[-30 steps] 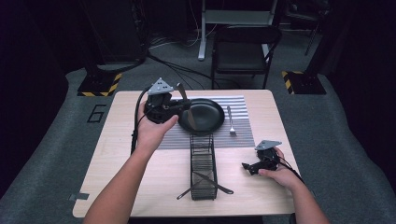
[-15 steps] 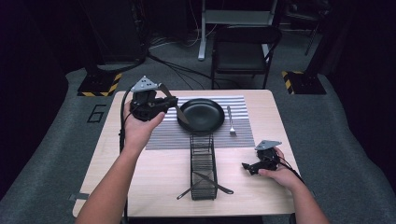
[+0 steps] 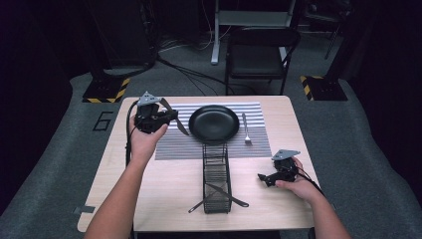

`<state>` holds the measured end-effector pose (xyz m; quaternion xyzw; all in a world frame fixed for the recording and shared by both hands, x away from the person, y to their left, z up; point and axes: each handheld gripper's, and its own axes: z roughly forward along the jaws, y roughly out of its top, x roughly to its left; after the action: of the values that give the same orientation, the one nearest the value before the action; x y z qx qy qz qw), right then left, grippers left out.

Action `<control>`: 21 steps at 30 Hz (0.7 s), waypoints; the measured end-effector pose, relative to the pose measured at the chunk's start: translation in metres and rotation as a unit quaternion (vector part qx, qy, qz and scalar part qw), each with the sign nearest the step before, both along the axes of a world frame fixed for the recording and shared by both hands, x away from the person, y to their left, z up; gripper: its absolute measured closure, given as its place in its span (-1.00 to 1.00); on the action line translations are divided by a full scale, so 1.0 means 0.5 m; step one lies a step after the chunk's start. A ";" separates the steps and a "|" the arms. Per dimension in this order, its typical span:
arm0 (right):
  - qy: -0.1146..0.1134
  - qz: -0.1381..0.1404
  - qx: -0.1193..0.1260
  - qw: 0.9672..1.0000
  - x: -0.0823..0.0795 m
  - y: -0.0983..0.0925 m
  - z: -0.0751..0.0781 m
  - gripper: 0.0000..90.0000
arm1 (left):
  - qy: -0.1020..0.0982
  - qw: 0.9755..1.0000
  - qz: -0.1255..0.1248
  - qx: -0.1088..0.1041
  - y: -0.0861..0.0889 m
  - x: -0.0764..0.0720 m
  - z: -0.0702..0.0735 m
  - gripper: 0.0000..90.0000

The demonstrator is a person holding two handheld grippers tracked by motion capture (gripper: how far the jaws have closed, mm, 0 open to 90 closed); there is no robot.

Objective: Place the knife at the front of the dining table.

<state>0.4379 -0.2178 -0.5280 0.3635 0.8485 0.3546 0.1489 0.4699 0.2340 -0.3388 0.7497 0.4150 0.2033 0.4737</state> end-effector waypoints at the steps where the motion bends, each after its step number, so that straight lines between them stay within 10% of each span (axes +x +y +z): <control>1: 0.000 0.000 0.000 1.000 0.000 0.000 0.000 -1.00 | 0.000 1.000 0.001 0.001 0.001 0.001 -0.005 0.84; 21: 0.000 0.000 0.000 1.000 0.000 0.000 0.000 -1.00 | 0.038 0.999 0.026 0.021 0.022 0.015 -0.087 0.84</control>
<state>0.4379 -0.2178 -0.5280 0.3632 0.8487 0.3544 0.1490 0.4773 0.2452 -0.3825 0.7556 0.4477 0.1960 0.4362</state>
